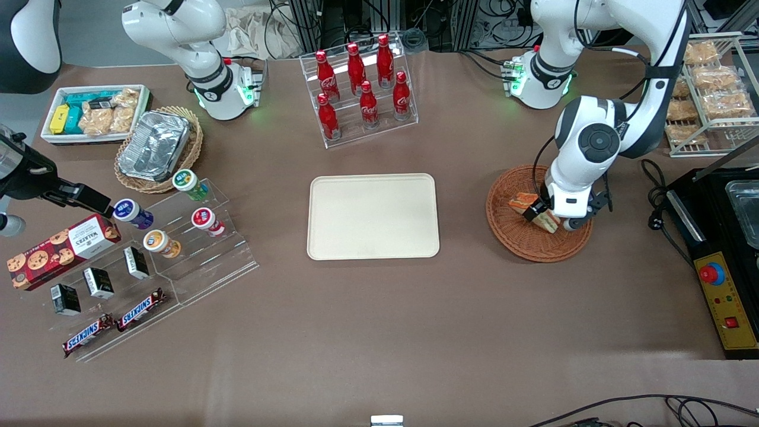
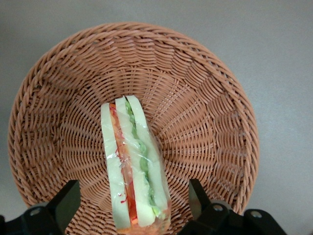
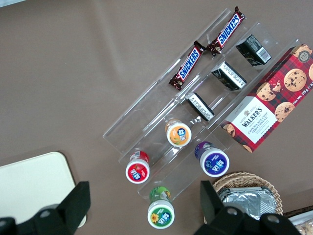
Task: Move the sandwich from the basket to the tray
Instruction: 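Lower the open left gripper over the wrapped sandwich in the basket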
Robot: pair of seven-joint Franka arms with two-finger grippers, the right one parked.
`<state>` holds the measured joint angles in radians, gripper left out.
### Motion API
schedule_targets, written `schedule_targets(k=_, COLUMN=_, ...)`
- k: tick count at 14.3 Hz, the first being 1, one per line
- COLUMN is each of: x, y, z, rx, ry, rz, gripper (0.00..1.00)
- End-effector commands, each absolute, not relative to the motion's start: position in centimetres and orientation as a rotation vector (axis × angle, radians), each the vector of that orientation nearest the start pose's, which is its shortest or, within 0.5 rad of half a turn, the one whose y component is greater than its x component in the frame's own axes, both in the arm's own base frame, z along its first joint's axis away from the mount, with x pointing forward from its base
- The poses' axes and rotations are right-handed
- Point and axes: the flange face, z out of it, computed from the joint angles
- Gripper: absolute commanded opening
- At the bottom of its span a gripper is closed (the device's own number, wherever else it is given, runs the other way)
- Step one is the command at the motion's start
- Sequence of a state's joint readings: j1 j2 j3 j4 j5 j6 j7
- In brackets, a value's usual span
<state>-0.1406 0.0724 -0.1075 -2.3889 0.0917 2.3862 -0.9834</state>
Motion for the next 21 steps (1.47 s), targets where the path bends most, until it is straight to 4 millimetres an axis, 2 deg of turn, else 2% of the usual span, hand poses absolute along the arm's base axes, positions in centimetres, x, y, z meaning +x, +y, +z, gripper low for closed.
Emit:
schedule_targets(k=1, x=47.3, y=-12.3, z=26.9, rx=-2.834, ry=-1.054, rz=0.076, gripper=0.91)
schedule_targets(k=3, x=46.7, y=-12.2, z=25.6, rx=-2.809, ry=-1.028, rz=0.139, gripper=0.9)
schedule_targets(k=5, x=46.7, y=-12.2, z=25.6, rx=-2.805, ry=-1.025, rz=0.148, gripper=0.88)
schedule_targets(k=6, x=46.8, y=-12.2, z=25.5, rx=-2.801, ry=-1.033, rz=0.149, gripper=0.81)
schedule_targets(k=7, x=46.8, y=-12.1, z=25.4, rx=-2.795, ry=-1.045, rz=0.153, gripper=0.64)
schedule_targets(k=8, x=46.8, y=-12.2, z=25.3, rx=-2.796, ry=-1.038, rz=0.155, gripper=0.56)
schedule_targets(k=9, x=47.0, y=-12.2, z=25.5, rx=-2.802, ry=-1.031, rz=0.15, gripper=0.54)
schedule_targets(k=12, x=48.2, y=-12.4, z=26.9, rx=-2.806, ry=-1.03, rz=0.139, gripper=0.54)
schedule_targets(k=13, x=48.9, y=-12.5, z=27.7, rx=-2.798, ry=-1.036, rz=0.144, gripper=0.49)
schedule_targets(k=17, x=50.4, y=-12.6, z=30.5, rx=-2.736, ry=-1.031, rz=0.228, gripper=0.05)
schedule_targets(k=18, x=50.7, y=-12.6, z=31.3, rx=-2.723, ry=-1.032, rz=0.244, gripper=0.0)
schedule_targets(k=21, x=52.1, y=-12.8, z=34.3, rx=-2.735, ry=-0.986, rz=0.253, gripper=0.0)
